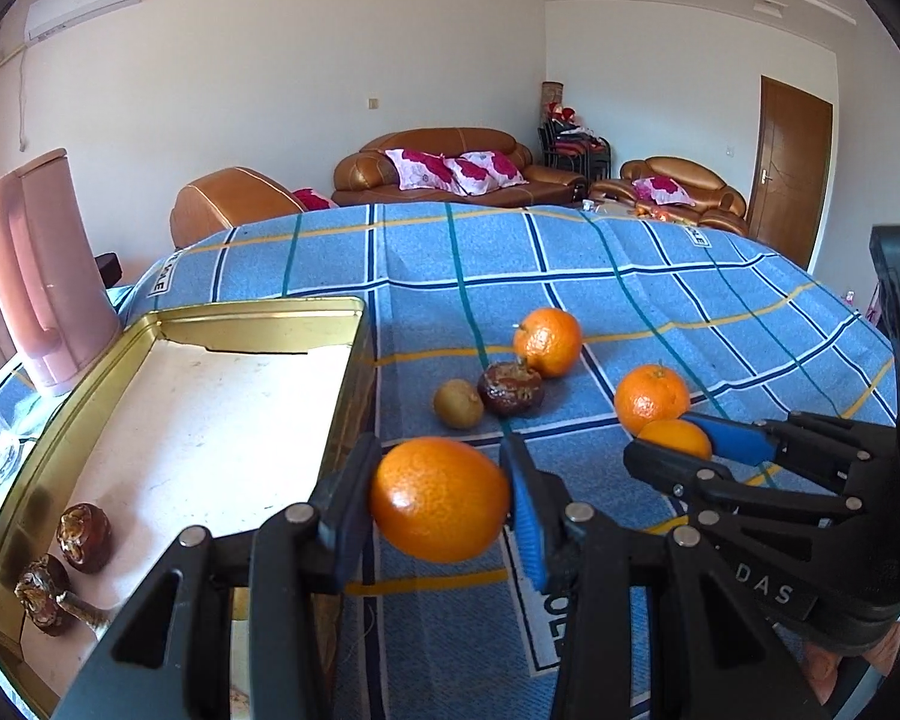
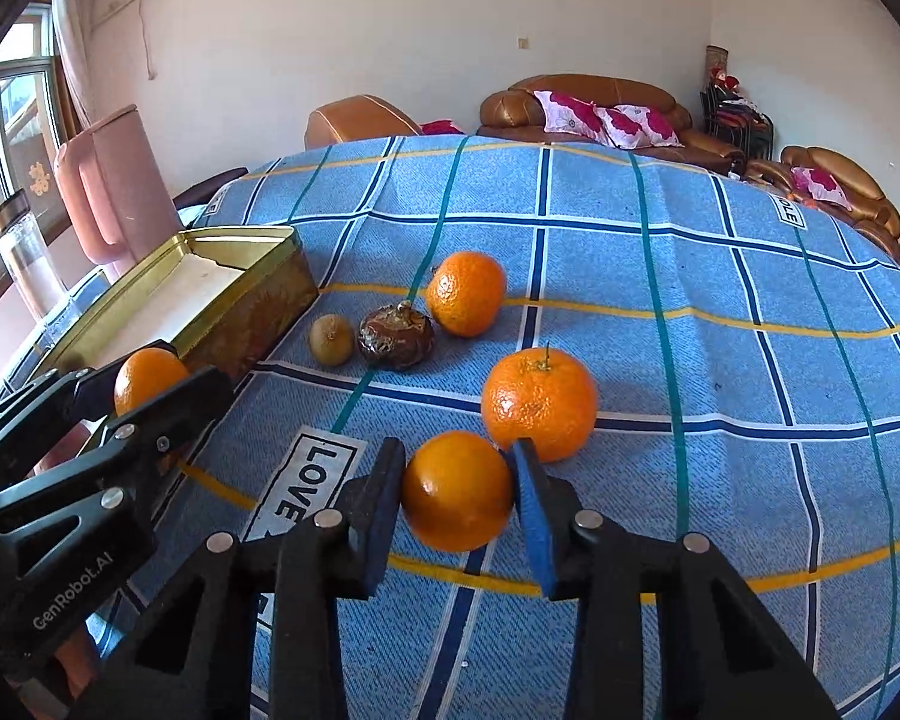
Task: Organize fruits
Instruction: 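Carry both oranges with the left and right tools over the tin tray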
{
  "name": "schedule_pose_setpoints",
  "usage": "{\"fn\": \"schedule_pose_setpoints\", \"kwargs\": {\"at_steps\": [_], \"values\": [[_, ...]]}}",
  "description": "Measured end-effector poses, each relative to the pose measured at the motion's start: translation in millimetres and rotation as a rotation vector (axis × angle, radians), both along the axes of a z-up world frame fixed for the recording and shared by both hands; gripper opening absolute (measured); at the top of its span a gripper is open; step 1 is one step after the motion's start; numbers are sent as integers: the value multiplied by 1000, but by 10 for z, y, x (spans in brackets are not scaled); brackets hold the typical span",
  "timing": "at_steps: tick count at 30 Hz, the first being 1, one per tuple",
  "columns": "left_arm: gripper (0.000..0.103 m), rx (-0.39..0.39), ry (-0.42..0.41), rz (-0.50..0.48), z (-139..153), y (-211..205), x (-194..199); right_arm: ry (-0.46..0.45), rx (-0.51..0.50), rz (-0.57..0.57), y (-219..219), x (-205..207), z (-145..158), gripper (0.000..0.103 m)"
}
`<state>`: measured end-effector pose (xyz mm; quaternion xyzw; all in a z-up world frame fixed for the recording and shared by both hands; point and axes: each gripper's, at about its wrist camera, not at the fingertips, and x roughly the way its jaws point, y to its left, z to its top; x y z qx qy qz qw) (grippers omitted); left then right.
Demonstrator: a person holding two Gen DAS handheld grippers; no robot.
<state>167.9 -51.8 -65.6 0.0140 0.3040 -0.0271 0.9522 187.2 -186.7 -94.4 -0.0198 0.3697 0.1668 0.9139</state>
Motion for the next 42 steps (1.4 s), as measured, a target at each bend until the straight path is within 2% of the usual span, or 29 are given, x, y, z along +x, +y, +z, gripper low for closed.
{"fn": "schedule_pose_setpoints", "kwargs": {"at_steps": [9, 18, 35, 42], "values": [[43, 13, -66, -3, 68, -14, -116, -95, 40, 25, -19, -136, 126, 38], [43, -8, -110, -11, 109, 15, -192, -198, 55, 39, -28, -286, 234, 38], [43, -19, -192, -20, 183, 24, -329, -314, 59, 52, -10, -468, 312, 38], [43, -17, -201, -19, 187, 22, -342, -345, 66, 54, -17, -523, 335, 38]]}}
